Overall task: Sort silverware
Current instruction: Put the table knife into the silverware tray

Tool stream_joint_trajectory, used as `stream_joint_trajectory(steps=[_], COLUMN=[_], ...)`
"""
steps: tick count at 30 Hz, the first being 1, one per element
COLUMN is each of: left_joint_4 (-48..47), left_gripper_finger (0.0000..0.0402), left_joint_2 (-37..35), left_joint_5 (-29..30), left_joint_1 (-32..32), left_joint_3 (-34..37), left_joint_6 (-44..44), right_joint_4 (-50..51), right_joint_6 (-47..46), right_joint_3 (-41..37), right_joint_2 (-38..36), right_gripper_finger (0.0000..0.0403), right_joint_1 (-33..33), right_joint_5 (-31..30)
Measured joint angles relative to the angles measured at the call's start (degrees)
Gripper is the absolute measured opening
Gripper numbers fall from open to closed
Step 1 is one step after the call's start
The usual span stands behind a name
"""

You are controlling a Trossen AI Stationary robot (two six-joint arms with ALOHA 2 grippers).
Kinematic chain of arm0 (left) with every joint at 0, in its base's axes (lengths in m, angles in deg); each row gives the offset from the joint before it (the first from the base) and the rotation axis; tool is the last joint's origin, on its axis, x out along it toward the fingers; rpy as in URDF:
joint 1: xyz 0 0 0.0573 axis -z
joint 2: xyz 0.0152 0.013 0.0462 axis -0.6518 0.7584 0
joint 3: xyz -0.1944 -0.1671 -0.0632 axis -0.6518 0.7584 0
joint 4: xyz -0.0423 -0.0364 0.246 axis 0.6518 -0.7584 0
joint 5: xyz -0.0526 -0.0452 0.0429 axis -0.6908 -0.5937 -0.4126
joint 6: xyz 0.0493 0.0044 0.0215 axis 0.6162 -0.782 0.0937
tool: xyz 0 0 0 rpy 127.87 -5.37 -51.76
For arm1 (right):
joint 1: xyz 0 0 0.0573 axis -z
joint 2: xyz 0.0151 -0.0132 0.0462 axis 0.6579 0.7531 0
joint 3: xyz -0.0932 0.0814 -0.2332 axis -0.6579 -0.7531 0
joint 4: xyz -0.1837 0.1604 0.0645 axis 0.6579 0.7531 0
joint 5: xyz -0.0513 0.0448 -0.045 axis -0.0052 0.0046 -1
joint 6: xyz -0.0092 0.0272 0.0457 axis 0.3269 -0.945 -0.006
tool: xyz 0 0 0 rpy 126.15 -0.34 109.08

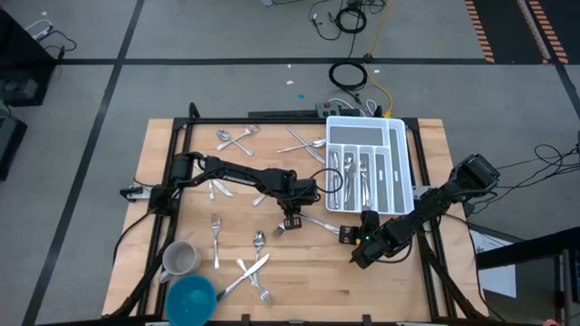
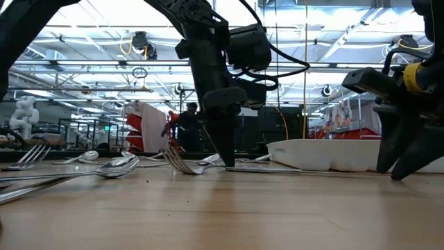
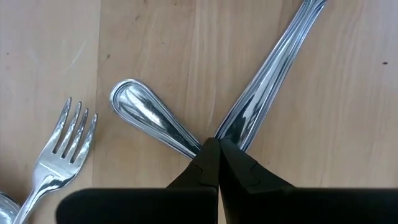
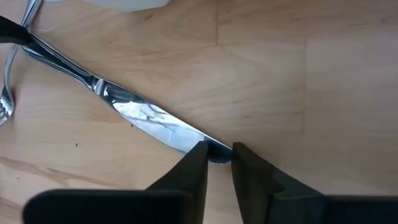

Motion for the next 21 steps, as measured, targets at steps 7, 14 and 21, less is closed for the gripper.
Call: stream_joint_trajectory(steps=[7, 14, 21], left_joint_4=[0.92, 2.64, 1.91], left_gripper_finger=[0.0, 0.0, 0.0], left_joint_2=[0.11, 0.31, -0.58], left_joint_5=[0.58, 1.14, 1.17], left_joint_1=[0.0, 0.03, 0.06], left_joint_3=[0.02, 0.0, -0.14], left_joint_6=[-0.05, -0.15, -1.52], right_joint_4=[-0.79, -2.69, -5.18], right_joint_6=[2.88, 4.12, 5.25], right_joint_3=[-0.04, -0.07, 0.13], right_joint_2=[0.11, 0.13, 0.02], right_gripper_finger=[0.0007, 0.0001, 0.0001], right_joint_1=[0.11, 0.32, 0.35], right_joint_5=[-0.81, -1.91, -3.88])
